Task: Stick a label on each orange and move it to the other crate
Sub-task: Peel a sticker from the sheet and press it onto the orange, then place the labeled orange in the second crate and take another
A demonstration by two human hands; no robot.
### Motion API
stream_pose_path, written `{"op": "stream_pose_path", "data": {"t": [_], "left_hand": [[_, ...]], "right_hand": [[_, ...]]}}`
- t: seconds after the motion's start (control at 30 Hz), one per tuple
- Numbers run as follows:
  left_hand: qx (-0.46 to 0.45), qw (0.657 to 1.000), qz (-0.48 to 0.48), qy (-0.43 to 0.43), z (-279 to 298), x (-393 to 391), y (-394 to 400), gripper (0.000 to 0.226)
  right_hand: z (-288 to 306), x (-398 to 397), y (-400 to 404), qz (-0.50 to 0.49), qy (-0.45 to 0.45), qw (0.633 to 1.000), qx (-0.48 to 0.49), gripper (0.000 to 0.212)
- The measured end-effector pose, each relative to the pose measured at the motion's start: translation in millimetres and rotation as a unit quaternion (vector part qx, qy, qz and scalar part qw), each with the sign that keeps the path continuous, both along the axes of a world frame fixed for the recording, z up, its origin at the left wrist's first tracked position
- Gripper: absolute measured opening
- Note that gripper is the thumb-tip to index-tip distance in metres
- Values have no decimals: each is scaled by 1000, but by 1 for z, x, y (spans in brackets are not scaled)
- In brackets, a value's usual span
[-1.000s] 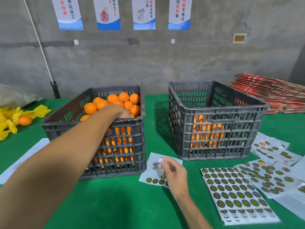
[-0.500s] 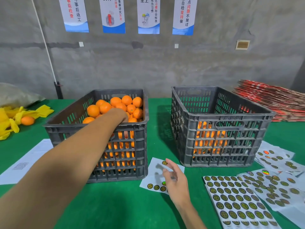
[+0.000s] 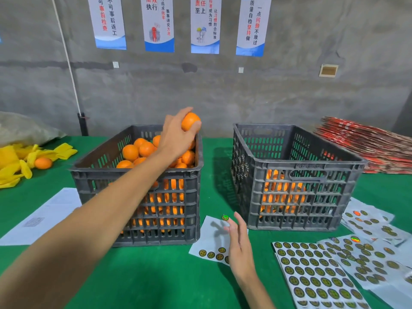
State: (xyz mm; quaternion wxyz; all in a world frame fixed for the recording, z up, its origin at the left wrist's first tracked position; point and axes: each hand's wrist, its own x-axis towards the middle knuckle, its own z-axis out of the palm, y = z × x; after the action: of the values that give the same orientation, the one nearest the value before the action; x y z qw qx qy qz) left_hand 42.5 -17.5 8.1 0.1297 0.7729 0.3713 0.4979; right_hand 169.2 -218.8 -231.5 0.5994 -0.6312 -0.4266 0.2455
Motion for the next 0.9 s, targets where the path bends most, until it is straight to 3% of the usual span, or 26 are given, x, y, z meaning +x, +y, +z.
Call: {"op": "stream_pose_path", "data": {"t": [0.07, 0.17, 0.27, 0.37, 0.5, 0.63, 0.73, 0.9], "left_hand": [[8, 994, -86, -63, -5, 7, -35, 50], [-79, 956, -228, -167, -35, 24, -88, 44], [-159, 915, -296, -222, -75, 36, -126, 39], [-265, 864, -331, -271, -115, 42, -152, 36], [-396, 806, -285, -335, -153, 50, -160, 49], [-434, 803, -229, -337, -168, 54, -157, 51], [-412, 822, -241, -310, -171, 51, -159, 51], [-406, 813, -219, -354, -175, 50, -155, 31]], "right_hand": [[6, 1, 0, 9, 6, 1000, 7, 47], [15, 1, 0, 21, 6, 999, 23, 49], [28, 3, -2, 13, 3, 999, 50, 50], [37, 7, -6, -7, -5, 996, 93, 58], [44, 14, -14, -27, -19, 989, 142, 62], [46, 14, -18, -21, -126, 982, 142, 68], [41, 17, -19, -23, -262, 959, 105, 69], [37, 21, -19, -36, -387, 918, 83, 75]]}}
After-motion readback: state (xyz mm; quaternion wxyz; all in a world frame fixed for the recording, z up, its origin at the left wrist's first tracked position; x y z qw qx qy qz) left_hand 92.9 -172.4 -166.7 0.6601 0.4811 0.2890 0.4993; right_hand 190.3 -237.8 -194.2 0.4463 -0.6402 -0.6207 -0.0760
